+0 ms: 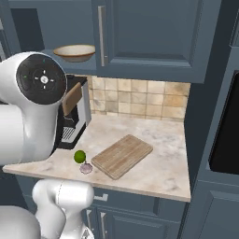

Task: Open the cabinet. Place the bowl and condiment on the counter. Then place the lime and garlic on the cutting board.

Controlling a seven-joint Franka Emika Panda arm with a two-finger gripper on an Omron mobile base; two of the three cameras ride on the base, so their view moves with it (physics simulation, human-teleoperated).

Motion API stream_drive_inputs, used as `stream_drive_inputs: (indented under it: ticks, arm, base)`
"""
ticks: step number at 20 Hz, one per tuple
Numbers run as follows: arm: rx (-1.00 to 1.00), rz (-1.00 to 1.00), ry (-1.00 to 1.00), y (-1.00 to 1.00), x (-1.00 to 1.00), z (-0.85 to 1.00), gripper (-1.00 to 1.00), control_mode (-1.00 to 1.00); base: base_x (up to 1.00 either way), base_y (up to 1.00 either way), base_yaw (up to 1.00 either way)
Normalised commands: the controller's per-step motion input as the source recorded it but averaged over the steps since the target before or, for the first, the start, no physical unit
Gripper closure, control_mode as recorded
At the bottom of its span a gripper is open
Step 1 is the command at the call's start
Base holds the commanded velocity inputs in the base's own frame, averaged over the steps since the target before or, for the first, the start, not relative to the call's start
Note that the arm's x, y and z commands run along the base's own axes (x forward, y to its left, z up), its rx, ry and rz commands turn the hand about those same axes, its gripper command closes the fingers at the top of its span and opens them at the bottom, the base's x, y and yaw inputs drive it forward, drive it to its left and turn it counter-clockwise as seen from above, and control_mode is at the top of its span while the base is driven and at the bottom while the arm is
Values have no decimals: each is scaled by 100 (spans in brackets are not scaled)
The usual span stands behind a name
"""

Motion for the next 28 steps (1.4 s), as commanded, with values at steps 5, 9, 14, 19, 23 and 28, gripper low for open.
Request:
stream_drive_inputs:
  ticks: [5, 9, 14, 19, 23, 28]
  arm:
    - [24, -2, 0, -20, -4, 0, -100, -100]
    - [19, 0, 18, 0, 45, 0, -100, -100]
    - [10, 3, 30, 1, 80, -1, -100, -100]
    - [2, 6, 29, 9, 72, 0, -100, -100]
    - [4, 4, 27, 20, 74, 0, -100, -100]
    - [10, 4, 18, 8, 68, -4, -100, -100]
  base:
    - [0, 0, 0]
    - [0, 0, 0]
    - [0, 0, 0]
    - [0, 0, 0]
    - [0, 0, 0]
    - [0, 0, 0]
